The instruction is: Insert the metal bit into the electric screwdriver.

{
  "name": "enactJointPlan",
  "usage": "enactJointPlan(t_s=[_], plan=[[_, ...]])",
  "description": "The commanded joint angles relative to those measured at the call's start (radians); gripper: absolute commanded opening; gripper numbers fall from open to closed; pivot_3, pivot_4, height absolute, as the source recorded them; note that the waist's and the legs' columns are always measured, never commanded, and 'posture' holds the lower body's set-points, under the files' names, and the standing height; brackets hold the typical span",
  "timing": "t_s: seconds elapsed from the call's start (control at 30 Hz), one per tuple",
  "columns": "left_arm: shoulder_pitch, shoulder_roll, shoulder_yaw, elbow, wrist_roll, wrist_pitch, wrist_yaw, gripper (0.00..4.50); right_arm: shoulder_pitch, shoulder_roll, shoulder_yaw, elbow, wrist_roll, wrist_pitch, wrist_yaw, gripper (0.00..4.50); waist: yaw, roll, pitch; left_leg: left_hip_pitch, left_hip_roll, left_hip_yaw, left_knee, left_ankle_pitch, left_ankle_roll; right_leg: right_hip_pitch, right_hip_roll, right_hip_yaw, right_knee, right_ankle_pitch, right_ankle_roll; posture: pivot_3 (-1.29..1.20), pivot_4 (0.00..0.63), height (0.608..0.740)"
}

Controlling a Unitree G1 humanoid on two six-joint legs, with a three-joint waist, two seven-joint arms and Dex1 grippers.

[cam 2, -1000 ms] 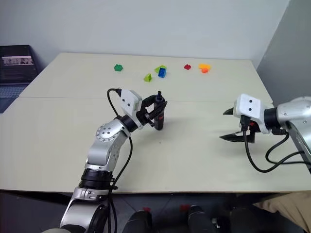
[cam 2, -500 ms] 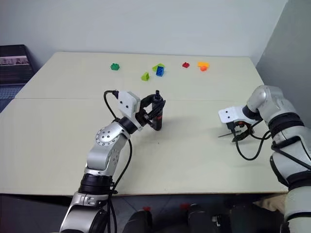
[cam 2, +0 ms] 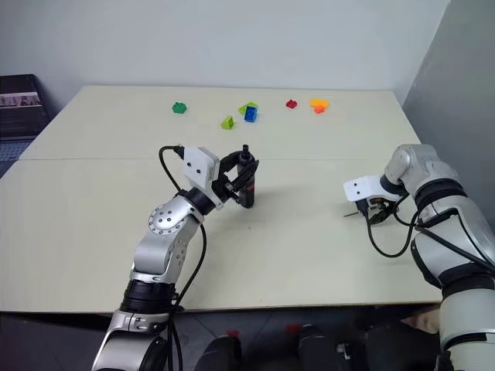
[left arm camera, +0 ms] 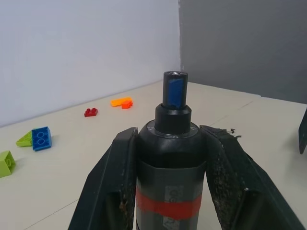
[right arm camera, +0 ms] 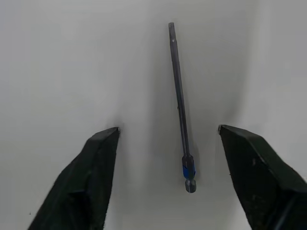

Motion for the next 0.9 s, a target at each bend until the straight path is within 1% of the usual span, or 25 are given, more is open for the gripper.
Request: enactJointPlan(t_s=[0.03,0.07,0.23,0.27,0.3,0.33,0.37,0.6,0.77,0.9], plan=[[-0.008,0.011,0.009,-0.038,0.001,-0.01,0.015,1.64,-0.022,0.011,-0.02,0.023,-0.018,0.01,-0.028,2.34,-0.004,0.0,0.0,0.001,0.0,0.0,0.0,0.0,0.0,0.001,0.0,0.0,0.0,0.0,0.0,0.0,0.15,0.74],[-0.009,0.012,0.008,-0.038,0.001,-0.01,0.015,1.64,-0.023,0.013,-0.021,0.025,-0.022,0.013,-0.031,2.03,-0.005,0.0,0.0,0.002,0.0,0.0,0.0,0.0,0.0,0.003,0.0,0.0,0.0,-0.001,0.001,0.0,0.15,0.74],[-0.01,0.016,0.005,-0.037,-0.001,-0.015,0.018,1.64,-0.027,0.011,-0.023,0.028,-0.042,0.021,-0.042,0.95,-0.012,0.0,0.0,0.005,0.0,0.0,0.0,0.0,0.0,0.006,0.0,0.0,0.0,-0.001,0.001,0.0,0.15,0.74],[-0.01,0.016,0.005,-0.037,-0.001,-0.016,0.018,1.64,-0.027,0.011,-0.023,0.028,-0.045,0.021,-0.043,0.58,-0.013,0.0,0.0,0.005,0.0,0.0,0.0,0.0,0.0,0.006,0.0,0.0,0.0,-0.001,0.001,0.0,0.15,0.74],[-0.01,0.017,0.004,-0.037,0.0,-0.017,0.018,1.64,-0.027,0.01,-0.024,0.028,-0.047,0.021,-0.044,0.39,-0.014,0.0,0.0,0.005,0.0,0.0,0.0,0.0,0.0,0.006,0.0,0.0,0.0,-0.001,0.001,0.0,0.15,0.74],[-0.01,0.018,0.002,-0.038,0.001,-0.019,0.018,1.64,-0.026,0.01,-0.026,0.028,-0.048,0.022,-0.049,0.09,-0.015,0.0,0.0,0.005,0.0,0.0,0.0,0.0,0.0,0.006,0.0,0.0,0.0,-0.001,0.001,0.0,0.15,0.74],[-0.01,0.02,0.001,-0.036,0.004,-0.023,0.017,1.64,-0.026,0.012,-0.029,0.028,-0.047,0.024,-0.054,0.0,-0.015,0.0,0.0,0.005,0.0,0.0,0.0,0.0,0.0,0.006,0.0,0.0,0.0,-0.001,0.001,0.0,0.15,0.74],[-0.01,0.023,-0.008,-0.025,0.039,-0.079,0.033,1.64,-0.017,0.005,-0.056,0.02,-0.023,0.024,-0.049,0.0,-0.016,0.001,0.0,0.005,0.0,0.0,0.0,0.0,0.0,0.006,0.0,0.0,-0.001,-0.001,0.001,0.0,0.15,0.74],[-0.022,0.002,0.01,-0.048,0.016,-0.08,0.058,1.64,-0.023,0.011,-0.177,-0.028,0.103,0.038,0.024,0.0,-0.016,0.003,0.002,0.005,0.0,0.0,-0.001,0.0,0.0,0.006,0.0,0.0,-0.001,-0.001,0.001,0.0,0.15,0.74],[-0.049,-0.023,0.018,-0.082,-0.006,-0.051,0.092,1.64,-0.007,0.02,-0.286,-0.119,0.22,0.064,0.07,0.0,-0.016,0.005,0.005,0.005,0.0,0.0,-0.001,0.0,0.0,0.006,0.0,0.0,-0.002,-0.001,0.001,0.0,0.15,0.74]])
